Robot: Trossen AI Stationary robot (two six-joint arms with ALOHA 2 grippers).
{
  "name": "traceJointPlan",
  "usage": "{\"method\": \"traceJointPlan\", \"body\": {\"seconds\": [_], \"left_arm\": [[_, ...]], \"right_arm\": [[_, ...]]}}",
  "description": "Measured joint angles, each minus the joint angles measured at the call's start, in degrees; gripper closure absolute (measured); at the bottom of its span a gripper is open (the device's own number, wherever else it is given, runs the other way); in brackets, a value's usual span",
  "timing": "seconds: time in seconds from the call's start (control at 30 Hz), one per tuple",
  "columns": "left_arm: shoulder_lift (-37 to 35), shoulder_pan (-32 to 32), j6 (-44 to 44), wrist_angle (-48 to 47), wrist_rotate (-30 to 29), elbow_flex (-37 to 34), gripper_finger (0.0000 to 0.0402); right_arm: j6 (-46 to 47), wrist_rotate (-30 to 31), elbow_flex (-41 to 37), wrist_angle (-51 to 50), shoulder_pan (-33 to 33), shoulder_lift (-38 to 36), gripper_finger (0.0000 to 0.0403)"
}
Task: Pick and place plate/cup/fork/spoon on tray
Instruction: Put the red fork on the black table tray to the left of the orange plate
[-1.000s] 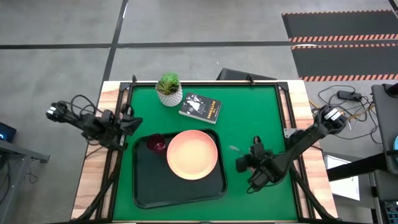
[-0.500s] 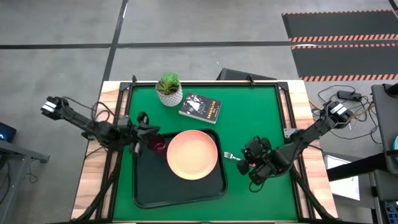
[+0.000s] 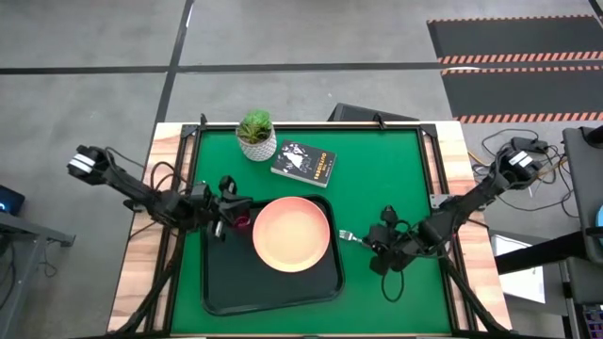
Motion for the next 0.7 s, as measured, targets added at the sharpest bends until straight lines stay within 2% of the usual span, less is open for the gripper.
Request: {"method": "traceJointPlan", "body": {"seconds": [0.1, 0.2, 0.43, 0.57, 0.7], "left_arm": [[2.0, 0.0, 0.1, 4.8, 0.0, 0.2, 0.0402], [2.5, 0.0, 0.1, 6.7, 0.0, 0.2, 0.0402], [-0.2, 0.0, 0.1, 3.5, 2.6, -2.2, 0.0402], [-0.3, -0.1, -1.7, 3.4, 2.7, -2.7, 0.0402], [-0.1, 0.0, -0.3, 3.5, 2.7, -2.4, 0.0402]], "right_arm": [[0.0, 0.1, -1.4, 0.8, -0.9, -0.2, 0.0362], [-0.7, 0.2, -1.4, 4.4, -0.8, 0.5, 0.0319], [-3.7, 3.4, -0.8, 8.1, -0.8, 5.8, 0.0219], [-2.1, 3.1, -0.9, 6.3, -0.9, 10.0, 0.0197], [0.5, 3.4, -0.9, 5.5, -0.9, 13.0, 0.0199]]}}
